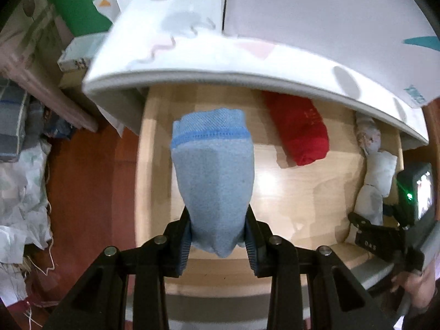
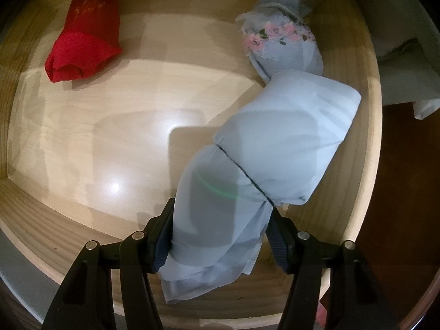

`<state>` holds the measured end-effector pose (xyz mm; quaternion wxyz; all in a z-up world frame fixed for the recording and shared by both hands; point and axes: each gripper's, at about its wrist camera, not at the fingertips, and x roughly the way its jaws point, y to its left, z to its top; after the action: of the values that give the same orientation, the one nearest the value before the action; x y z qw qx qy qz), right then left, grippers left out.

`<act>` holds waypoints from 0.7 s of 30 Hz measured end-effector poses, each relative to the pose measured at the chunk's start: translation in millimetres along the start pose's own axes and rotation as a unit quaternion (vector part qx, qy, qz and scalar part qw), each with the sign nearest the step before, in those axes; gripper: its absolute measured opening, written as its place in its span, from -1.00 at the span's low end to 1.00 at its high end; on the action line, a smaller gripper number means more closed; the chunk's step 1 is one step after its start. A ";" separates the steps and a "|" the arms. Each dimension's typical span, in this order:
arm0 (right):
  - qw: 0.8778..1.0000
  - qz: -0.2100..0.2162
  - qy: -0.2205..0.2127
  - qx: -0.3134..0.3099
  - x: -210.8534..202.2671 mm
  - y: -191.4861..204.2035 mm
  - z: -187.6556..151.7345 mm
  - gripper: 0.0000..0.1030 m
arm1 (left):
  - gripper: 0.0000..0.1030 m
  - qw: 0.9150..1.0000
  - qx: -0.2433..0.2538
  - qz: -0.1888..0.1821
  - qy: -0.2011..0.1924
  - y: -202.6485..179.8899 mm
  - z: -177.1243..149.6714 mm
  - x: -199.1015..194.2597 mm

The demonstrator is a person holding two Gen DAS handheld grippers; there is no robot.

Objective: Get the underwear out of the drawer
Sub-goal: 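Carry the light blue sock up over the white box with the left tool while the right tool holds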

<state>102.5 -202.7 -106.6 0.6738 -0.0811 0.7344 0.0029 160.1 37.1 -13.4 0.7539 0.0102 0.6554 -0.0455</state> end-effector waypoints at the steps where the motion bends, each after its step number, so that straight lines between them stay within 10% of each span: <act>1: 1.000 -0.001 0.000 -0.001 0.4 0.4 -0.1 0.13 | -0.34 1.000 0.004 0.000 -0.004 4.9 1.0 -13.4; 21: 1.000 -0.001 -0.002 -0.001 2.9 0.0 -1.1 0.12 | -0.34 0.984 0.077 -0.017 -0.163 -16.9 4.6 -180.1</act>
<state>101.2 -203.1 -109.4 0.6755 -0.0822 0.7328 0.0029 138.6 29.9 166.1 0.8464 0.0494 0.5187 -0.1102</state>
